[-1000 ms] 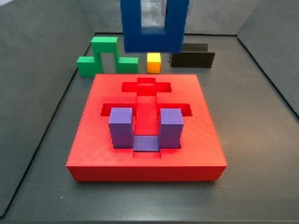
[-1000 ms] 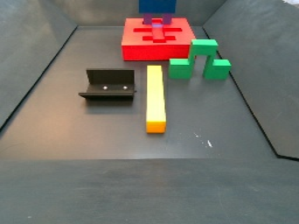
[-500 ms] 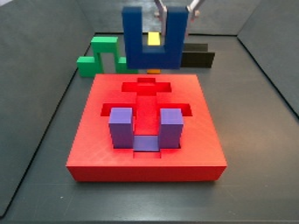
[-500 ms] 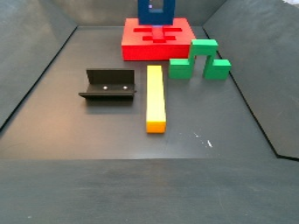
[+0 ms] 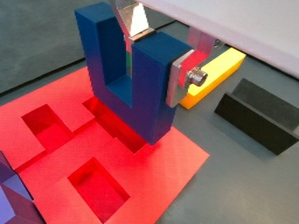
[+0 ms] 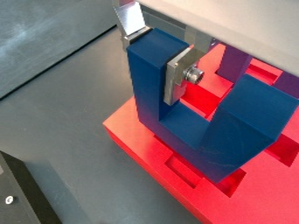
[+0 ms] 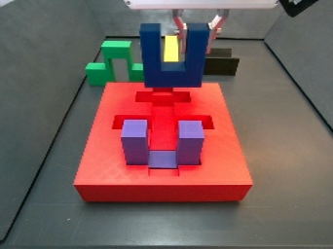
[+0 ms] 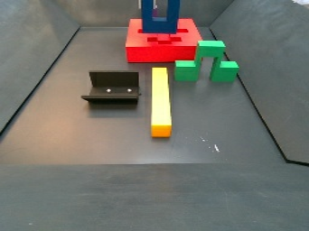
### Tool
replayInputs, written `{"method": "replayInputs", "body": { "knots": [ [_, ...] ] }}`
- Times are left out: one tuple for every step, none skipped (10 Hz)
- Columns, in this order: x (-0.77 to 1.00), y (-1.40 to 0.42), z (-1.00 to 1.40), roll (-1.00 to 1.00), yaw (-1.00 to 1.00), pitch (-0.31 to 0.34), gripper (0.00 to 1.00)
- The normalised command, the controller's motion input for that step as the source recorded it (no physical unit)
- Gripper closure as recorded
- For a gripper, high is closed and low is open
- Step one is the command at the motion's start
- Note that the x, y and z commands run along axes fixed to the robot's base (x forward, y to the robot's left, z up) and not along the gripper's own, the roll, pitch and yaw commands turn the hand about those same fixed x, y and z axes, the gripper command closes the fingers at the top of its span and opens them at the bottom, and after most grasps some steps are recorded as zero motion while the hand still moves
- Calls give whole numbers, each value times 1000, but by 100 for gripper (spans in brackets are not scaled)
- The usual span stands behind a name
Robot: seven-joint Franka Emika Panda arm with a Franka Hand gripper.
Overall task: Pick up the blue object. Move up. Move to above the board. Insert the blue object.
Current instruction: Insert the blue object.
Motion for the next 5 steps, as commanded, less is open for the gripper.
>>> {"method": "replayInputs", "body": {
  "knots": [
    [0,-206,-3,0,209,-26,100],
    [0,-169,-71,-14,211,-39,100],
    [0,-49,-123,0,169,-36,100],
    [0,0,-9,56,97,0,100],
    [0,14,0,0,40,0,100]
  ]
}}
